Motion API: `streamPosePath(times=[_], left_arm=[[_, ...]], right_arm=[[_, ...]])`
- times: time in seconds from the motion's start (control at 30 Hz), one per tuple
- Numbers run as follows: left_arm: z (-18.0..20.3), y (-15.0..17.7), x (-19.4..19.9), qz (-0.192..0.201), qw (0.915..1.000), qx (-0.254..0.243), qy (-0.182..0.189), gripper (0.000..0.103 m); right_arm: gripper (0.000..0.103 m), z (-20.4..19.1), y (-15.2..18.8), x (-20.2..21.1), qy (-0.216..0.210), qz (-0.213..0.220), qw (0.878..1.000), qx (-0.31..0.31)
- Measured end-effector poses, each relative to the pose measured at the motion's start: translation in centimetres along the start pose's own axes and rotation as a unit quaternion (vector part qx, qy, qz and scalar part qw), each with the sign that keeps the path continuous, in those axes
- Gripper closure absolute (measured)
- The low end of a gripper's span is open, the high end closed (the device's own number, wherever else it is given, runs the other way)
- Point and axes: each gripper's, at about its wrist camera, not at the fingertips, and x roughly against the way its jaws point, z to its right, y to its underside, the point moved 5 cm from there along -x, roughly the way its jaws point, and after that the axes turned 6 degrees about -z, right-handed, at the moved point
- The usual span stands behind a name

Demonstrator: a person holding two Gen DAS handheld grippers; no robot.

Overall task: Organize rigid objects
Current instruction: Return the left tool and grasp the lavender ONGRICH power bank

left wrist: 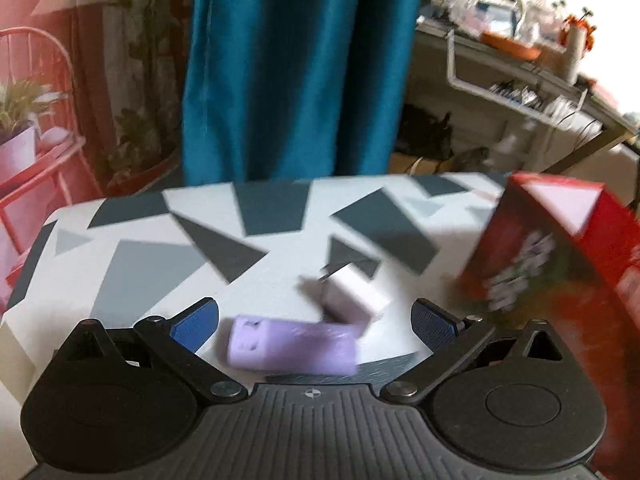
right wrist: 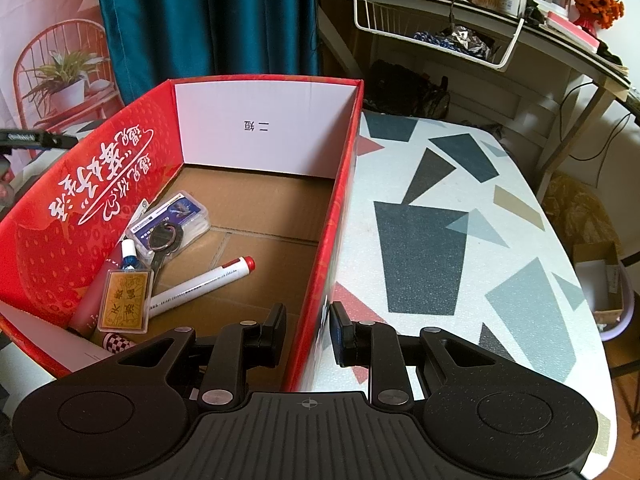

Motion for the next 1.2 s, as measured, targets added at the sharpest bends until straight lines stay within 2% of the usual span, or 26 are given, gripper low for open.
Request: streamPosePath(times=[0.13,0.27,0.33,0.47,0.53,0.57,0.67,0.9,1.1,1.2], left_arm=[[-0.7,0.5,-1.7,-0.006,0.9998,-0.006,-0.02,0.0],[-0.9,1.0,-2.9,-0.011,0.9995,-0.027,-0.011,0.0],[-1.0,1.1,-3.9,-0.024,0.9989,-0.037,-0.018,0.0],[-1.3,1.7,-4.7,-0.037,0.9986,-0.032,-0.02,0.0],[-1.2,2.0,-4.8,-0.035,0.9984,-0.035,-0.028,0.006],[-1.0,2.1,-4.8,-0.035,0.9981,-0.04,-0.03,0.014],[-0.8,2.4,-4.7,-0.038,0.9978,-0.044,-0.031,0.015],[0.5,3.4,-2.9,-0.045,0.9952,-0.079,-0.038,0.015],[2.5,2.9,1.5,-0.005,0.9965,-0.084,-0.003,0.015],[3.7,2.9,4.2,0.02,0.997,-0.07,0.025,0.015]], right_arm=[[0.08,0.0,0.0,-0.1,0.0,-0.004,1.0,0.001],[0.08,0.0,-0.1,-0.1,0.0,-0.006,1.0,0.001],[0.08,0.0,-0.1,-0.1,0.0,-0.007,1.0,0.0],[0.08,0.0,-0.1,-0.1,-0.001,-0.008,1.0,0.001],[0.08,0.0,-0.1,-0.2,-0.002,-0.01,1.0,0.002],[0.08,0.0,-0.1,-0.2,-0.002,-0.011,1.0,0.002],[0.08,0.0,-0.1,-0.1,-0.002,-0.01,1.0,0.002],[0.08,0.0,-0.1,-0.1,-0.002,-0.011,1.0,0.001],[0.084,0.0,-0.2,-0.1,0.006,-0.015,1.0,0.0],[0.085,0.0,-0.1,-0.1,0.009,-0.014,1.0,0.001]])
